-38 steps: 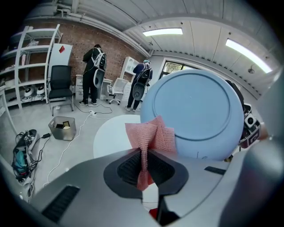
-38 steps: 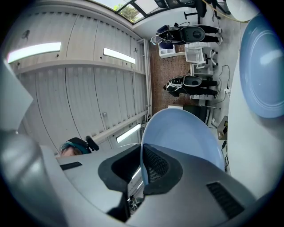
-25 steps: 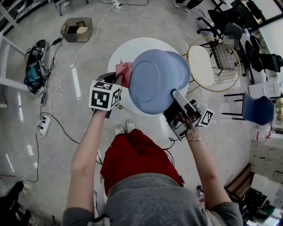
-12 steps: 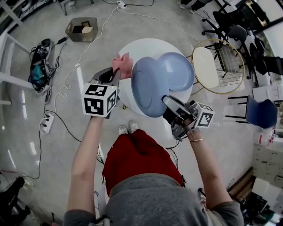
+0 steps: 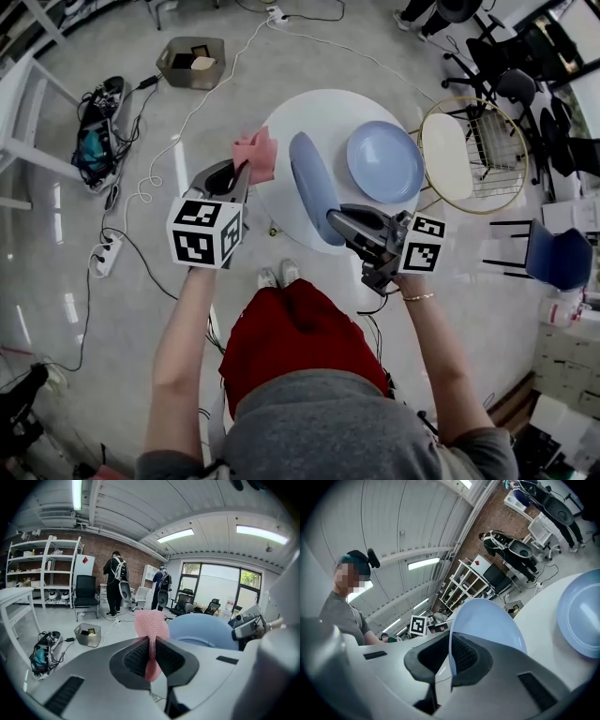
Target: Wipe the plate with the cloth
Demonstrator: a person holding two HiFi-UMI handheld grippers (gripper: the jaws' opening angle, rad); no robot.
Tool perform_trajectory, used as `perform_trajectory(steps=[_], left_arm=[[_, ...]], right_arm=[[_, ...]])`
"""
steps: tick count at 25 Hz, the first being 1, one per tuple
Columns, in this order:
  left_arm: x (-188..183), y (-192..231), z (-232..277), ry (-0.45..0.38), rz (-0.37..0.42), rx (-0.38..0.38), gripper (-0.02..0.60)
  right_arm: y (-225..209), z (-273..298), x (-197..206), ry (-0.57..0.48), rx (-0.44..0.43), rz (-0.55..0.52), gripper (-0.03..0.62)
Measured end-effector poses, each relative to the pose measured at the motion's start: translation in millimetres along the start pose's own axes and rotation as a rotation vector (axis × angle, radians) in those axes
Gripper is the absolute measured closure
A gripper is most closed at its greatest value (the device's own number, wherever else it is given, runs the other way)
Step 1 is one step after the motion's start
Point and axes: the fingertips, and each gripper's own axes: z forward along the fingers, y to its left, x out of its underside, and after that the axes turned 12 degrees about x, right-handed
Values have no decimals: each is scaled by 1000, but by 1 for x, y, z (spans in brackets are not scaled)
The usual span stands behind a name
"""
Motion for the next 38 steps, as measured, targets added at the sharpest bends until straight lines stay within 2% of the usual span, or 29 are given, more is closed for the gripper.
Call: perform_trajectory(steps=[4,8,12,22,38], left_arm=[[12,2,-6,6,-28,-6,548],[20,3,-7,12,-41,-1,548],[18,2,-8,4,-45,0,548],[17,0,-8,-8,-64,9,548],[34,1,-13,3,-92,-15,548]], right_arm=[[-6,11,8,61,61,-83,559],[-16,24,19,159,167,-231,559],[-23,33,23,197,246,-305,559],[-36,52,30,287,343,-483,559],[-54,75,75,445,433,-750,559]])
